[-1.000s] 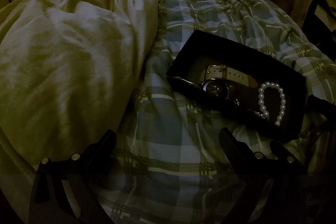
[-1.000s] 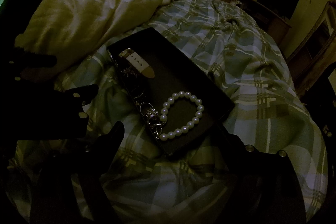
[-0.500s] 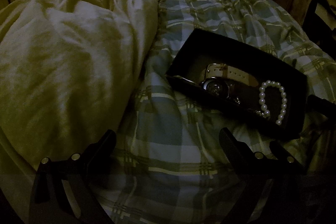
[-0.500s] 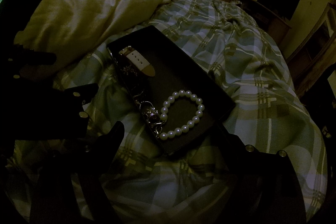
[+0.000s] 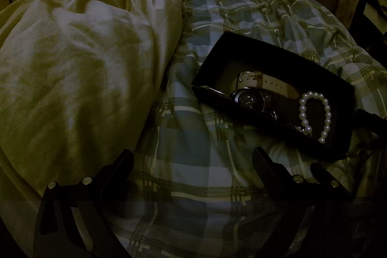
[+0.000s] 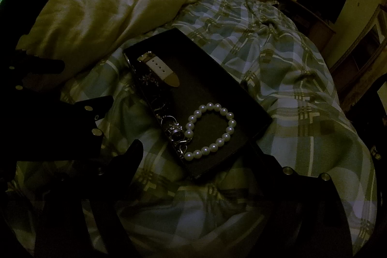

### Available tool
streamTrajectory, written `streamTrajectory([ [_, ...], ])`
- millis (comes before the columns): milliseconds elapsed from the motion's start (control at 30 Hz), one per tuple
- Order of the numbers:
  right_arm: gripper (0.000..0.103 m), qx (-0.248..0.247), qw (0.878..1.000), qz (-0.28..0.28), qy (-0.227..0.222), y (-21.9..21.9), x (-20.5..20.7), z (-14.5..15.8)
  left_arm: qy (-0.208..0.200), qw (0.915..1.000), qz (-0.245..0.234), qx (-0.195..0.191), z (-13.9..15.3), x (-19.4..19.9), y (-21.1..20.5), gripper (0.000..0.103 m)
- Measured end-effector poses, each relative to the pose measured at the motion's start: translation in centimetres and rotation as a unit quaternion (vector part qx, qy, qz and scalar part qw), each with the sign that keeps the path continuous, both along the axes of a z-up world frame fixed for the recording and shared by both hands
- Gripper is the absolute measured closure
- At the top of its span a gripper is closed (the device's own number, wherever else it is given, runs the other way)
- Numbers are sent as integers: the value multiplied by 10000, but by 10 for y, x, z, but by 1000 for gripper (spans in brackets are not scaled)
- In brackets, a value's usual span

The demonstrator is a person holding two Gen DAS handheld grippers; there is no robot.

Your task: Organize jewelry

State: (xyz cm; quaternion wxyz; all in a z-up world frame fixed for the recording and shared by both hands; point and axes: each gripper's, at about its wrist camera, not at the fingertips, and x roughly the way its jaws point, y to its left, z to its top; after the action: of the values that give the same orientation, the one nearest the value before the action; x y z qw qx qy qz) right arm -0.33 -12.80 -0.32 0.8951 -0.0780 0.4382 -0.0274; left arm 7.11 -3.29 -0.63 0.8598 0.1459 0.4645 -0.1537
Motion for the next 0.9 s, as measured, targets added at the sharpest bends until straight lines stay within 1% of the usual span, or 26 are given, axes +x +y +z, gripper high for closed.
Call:
streamTrajectory([
  [900, 18, -17, 10000, 12, 9, 0, 0, -1, 45, 10000, 60, 36, -3, 1, 0, 7],
])
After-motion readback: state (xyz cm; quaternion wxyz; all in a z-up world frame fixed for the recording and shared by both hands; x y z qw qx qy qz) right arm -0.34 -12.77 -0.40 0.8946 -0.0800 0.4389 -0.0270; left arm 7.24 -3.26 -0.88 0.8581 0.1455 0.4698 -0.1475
